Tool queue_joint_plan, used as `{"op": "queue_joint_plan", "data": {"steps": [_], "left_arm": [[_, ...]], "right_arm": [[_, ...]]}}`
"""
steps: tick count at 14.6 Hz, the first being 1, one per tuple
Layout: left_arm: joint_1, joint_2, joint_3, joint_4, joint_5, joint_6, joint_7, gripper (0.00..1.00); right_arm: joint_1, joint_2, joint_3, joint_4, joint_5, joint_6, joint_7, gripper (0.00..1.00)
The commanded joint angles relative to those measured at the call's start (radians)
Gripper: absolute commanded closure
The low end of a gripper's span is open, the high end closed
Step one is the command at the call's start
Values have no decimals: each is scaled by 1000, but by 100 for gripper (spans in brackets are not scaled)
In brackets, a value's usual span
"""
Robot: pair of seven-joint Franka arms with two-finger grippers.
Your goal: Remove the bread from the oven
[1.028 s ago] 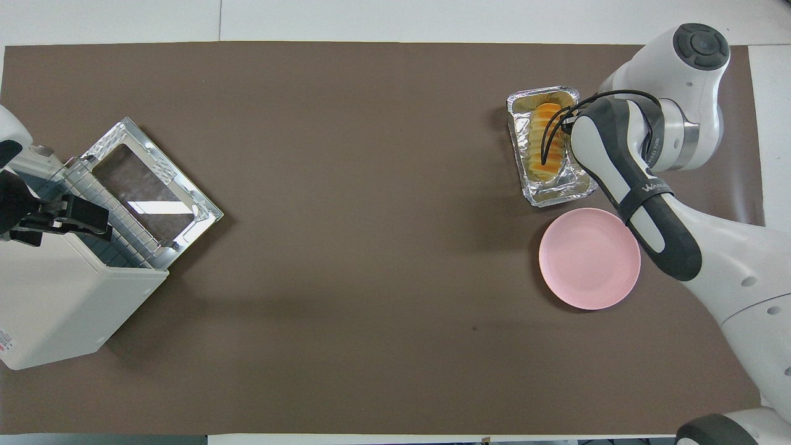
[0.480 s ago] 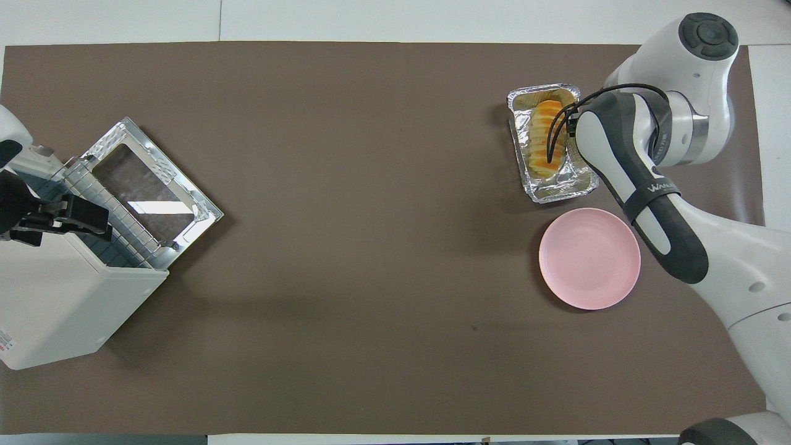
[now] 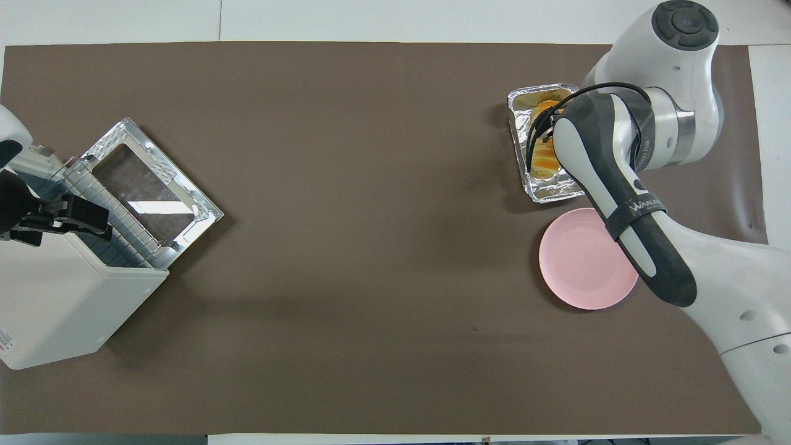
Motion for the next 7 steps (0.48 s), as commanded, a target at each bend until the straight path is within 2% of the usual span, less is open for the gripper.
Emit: {"op": "queue_joint_plan", "data": {"steps": [1,7], "left_arm": [[12,-15,-7,-8,7,10,6,0],[12,-15,-9,-7,7,10,6,0]], "right_arm": [[14,1,1,-48,-29,64,18,0],[29,-7,1,-152,-62,170,37,0]]}}
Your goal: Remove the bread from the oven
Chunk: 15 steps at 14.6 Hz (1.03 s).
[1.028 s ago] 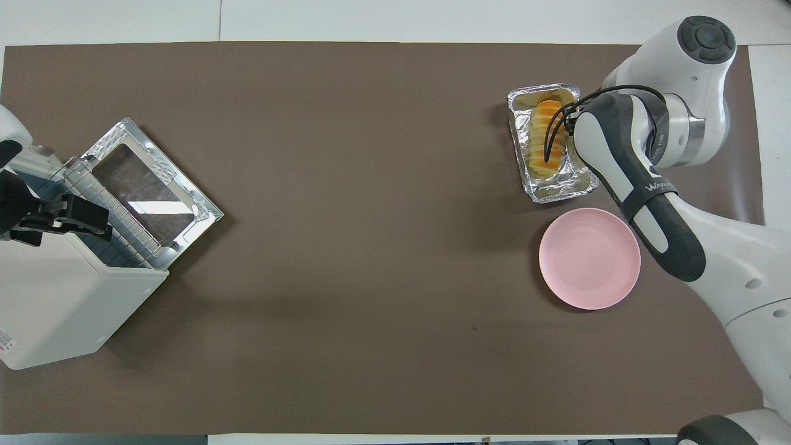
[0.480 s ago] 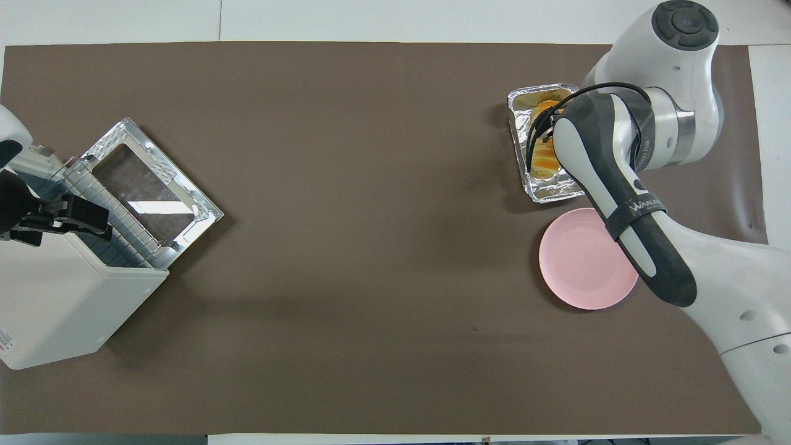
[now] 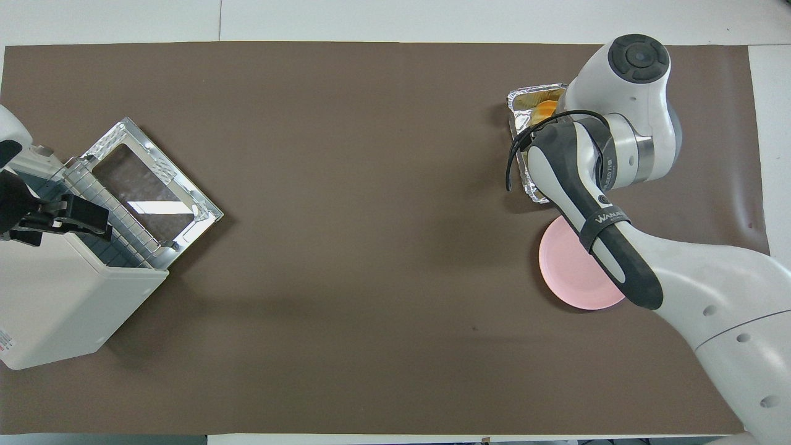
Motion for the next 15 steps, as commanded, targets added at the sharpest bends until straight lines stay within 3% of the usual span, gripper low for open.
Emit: {"op": "queue_joint_plan", "data": {"steps": [1,4,6,7,8,9,13,15], "left_arm": [[12,-15,-9,-7,7,10,6,0],[12,-15,-7,-7,7,10,6,0],[12,-15,-9,-7,7,10,6,0],[12,-15,-9,-7,7,10,6,0],[12,-15,-9,-7,7,10,6,0],[12,-15,-7,-7,7,10,6,0],[12,-15,-9,-7,7,10,6,0],[12,-15,-7,-7,7,10,6,0]], "right_arm": [[3,-23,2,-49,-27,41,29,0],[-8,-32,3,-97,-16,125,32,12],[-14,-41,6,-127,-6,171,32,30],[-14,-42,6,-128,-5,171,32,45],[-14,-42,6,-128,-5,171,32,69],[-13,-42,6,-128,-5,170,33,100],[-14,-42,5,-109,-5,133,27,100],[-14,-42,3,-63,-9,57,27,100]]}}
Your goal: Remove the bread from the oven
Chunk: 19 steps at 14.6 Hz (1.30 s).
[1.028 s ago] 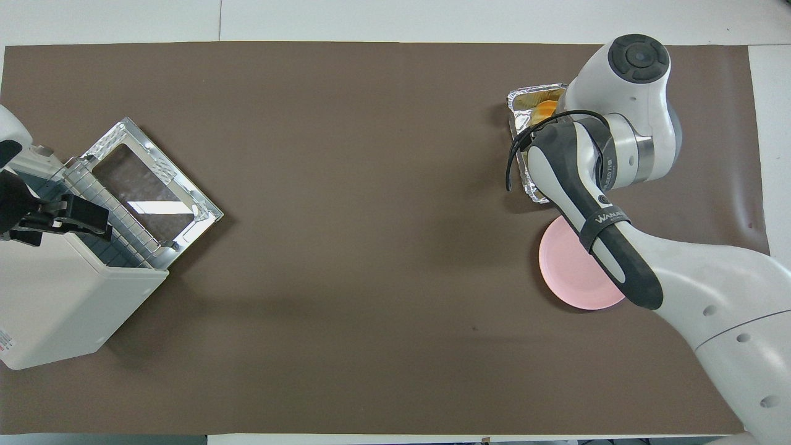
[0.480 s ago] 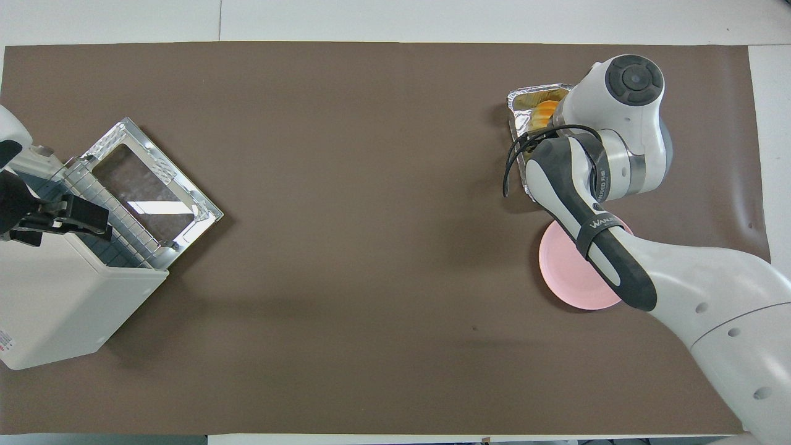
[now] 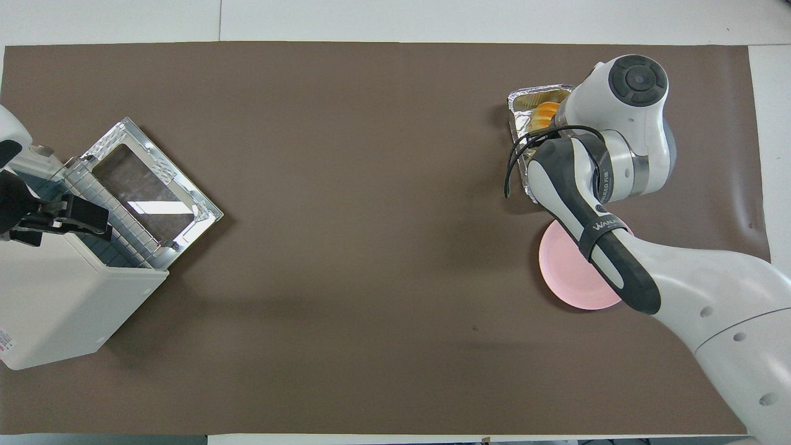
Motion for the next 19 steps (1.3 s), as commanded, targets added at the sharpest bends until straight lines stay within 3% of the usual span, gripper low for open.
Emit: {"op": "queue_joint_plan", "data": {"steps": [1,5,8,11,15,19], "left_arm": [[12,-15,-9,-7,7,10,6,0],[12,-15,-9,-7,7,10,6,0],[12,-15,-7,-7,7,10,6,0],[12,-15,-7,-7,7,10,6,0],[12,-15,-7,-7,7,10,6,0],[12,-15,-7,-7,7,10,6,0]], "right_arm": [[-8,-23,6,54,-9,-123,11,100],[-10,-91,6,94,-7,-271,-4,100],[-5,-209,6,30,-6,-366,2,100],[-16,-411,6,-204,16,-359,2,100],[-53,-656,6,-565,36,-190,-7,100],[-56,-770,6,-835,37,49,-9,100]]}}
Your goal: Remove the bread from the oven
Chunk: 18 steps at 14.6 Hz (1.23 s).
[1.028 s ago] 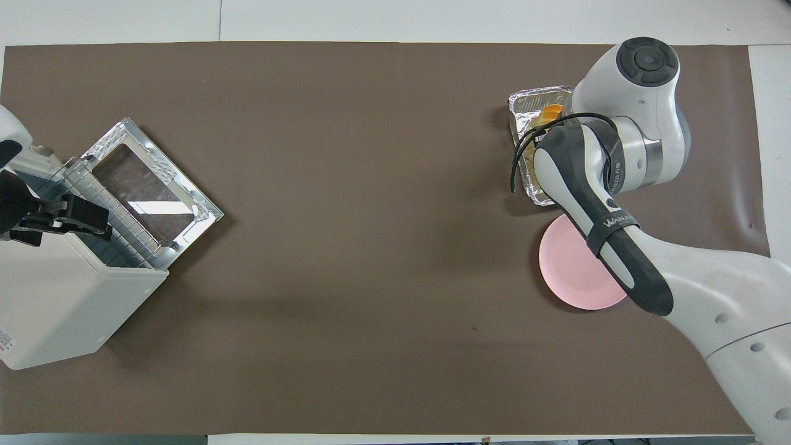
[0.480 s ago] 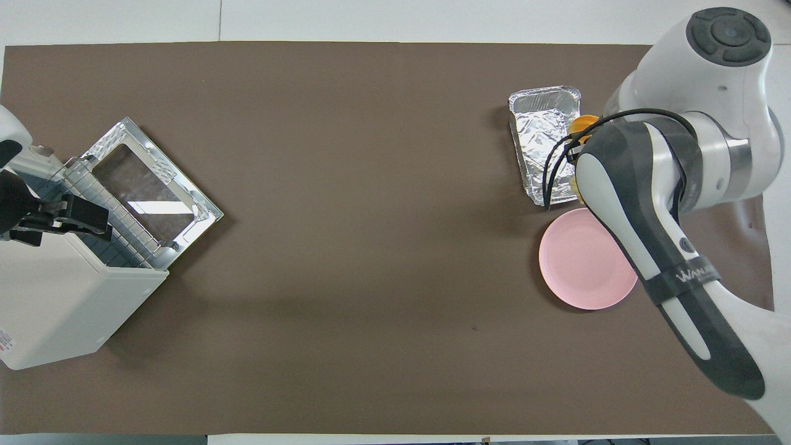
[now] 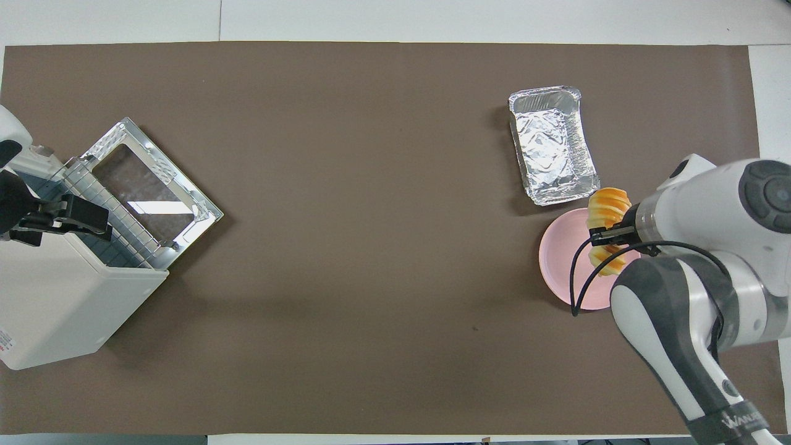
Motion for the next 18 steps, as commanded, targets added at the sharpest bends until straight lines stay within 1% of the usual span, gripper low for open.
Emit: {"op": "queue_joint_plan", "data": {"steps": [1,2,4,7,10,11,12,14,15,16,18], "left_arm": [[12,-14,-7,-7,7,10,6,0],[12,-14,-9,-7,7,10,6,0],[12,-14,-7,-7,7,10,6,0],[12,-16,-9,-7,7,10,6,0],[12,-14,-7,-7,7,10,6,0],[12,-14,-7,-7,7,10,6,0],[12,-14,-9,-7,7,10,6,0],[12,-14,-9,-7,7,10,6,0],[12,-14,-9,-7,7,10,6,0],[12,-14,-7,-7,7,10,6,0],[12,-14,-9,-7,7,10,6,0]], "right_arm": [[-12,-96,7,-221,23,195,-12,100],[-17,-90,7,-257,23,258,-36,100],[-35,-58,7,-282,23,329,-56,100],[-37,-9,7,-317,23,446,-55,100],[-37,0,7,-319,24,452,-55,100],[-37,3,7,-316,23,452,-52,78],[-38,3,7,-311,23,446,-50,1],[-38,3,7,-302,23,422,-50,0],[-35,-3,7,-280,23,382,-50,0],[-35,-6,7,-241,23,313,-51,0],[-35,-7,7,-126,23,151,-58,0]]}}
